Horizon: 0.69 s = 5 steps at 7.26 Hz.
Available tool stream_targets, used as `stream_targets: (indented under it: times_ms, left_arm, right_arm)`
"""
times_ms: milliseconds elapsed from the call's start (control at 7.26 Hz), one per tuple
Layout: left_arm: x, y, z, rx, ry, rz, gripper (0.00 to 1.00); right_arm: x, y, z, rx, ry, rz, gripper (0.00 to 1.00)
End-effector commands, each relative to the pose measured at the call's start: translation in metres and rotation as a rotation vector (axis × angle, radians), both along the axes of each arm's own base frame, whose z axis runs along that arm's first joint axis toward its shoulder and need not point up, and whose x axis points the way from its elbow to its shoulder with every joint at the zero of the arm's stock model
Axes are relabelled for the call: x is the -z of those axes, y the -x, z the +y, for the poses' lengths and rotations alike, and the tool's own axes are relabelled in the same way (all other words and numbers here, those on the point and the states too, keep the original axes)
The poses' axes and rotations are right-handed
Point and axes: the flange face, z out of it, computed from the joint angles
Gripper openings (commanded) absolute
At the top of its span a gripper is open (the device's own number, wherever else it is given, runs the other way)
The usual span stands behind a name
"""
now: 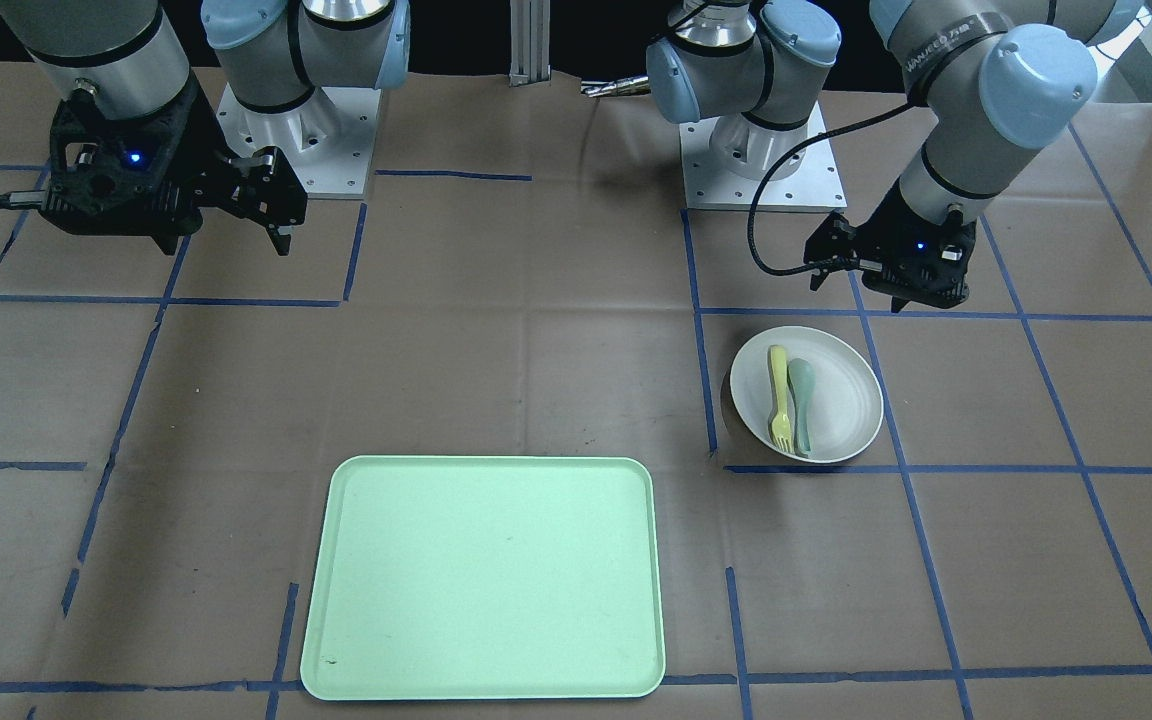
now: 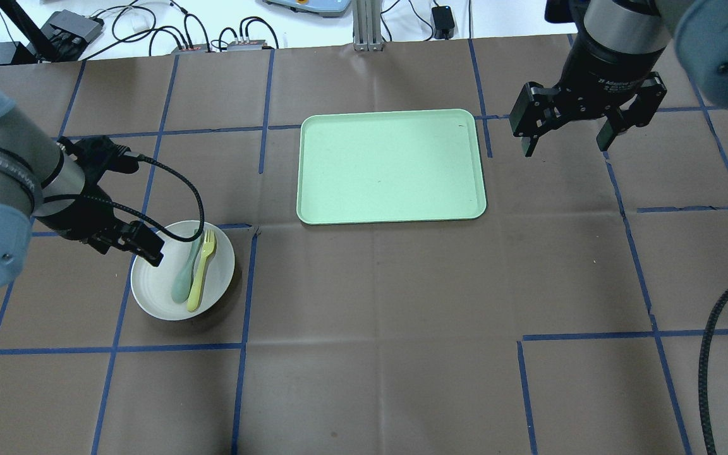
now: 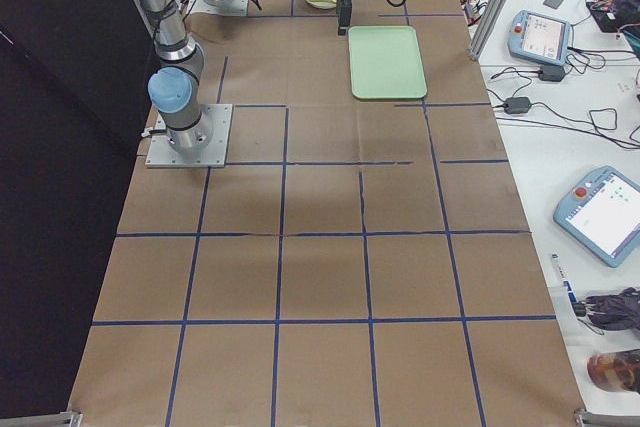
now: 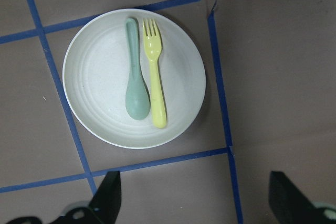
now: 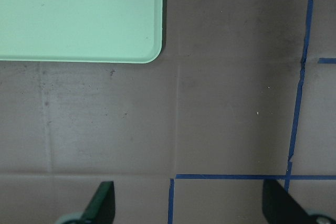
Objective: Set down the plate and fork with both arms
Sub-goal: 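Lower the left gripper to the white plate rim and grasp it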
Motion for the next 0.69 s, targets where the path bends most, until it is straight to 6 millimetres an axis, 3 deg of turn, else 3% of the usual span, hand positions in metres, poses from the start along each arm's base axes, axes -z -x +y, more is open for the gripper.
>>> stream_targets:
  times_ms: [0,138,275,551]
  left_arm:
    - [0.046,-0.049,0.015,-0.053,-0.021,0.021,0.99]
    - [0.059,-0.063,0.002,-0.112,0.008,0.016,0.99]
    - [0.084,-0.070,-0.010,-0.151,0.007,0.018,0.99]
    - [0.108,-0.075,-0.013,-0.166,-0.007,0.053,0.99]
  right_arm:
    - [0.001,0.000,-0.001,0.001,0.000,0.000,1.00]
    - [0.000,0.000,-0.001,0.001,0.003,-0.003,1.00]
    - [0.000,0.000,-0.001,-0.001,0.004,-0.002,1.00]
    - [0.000,0.000,-0.001,-0.001,0.004,0.000,1.00]
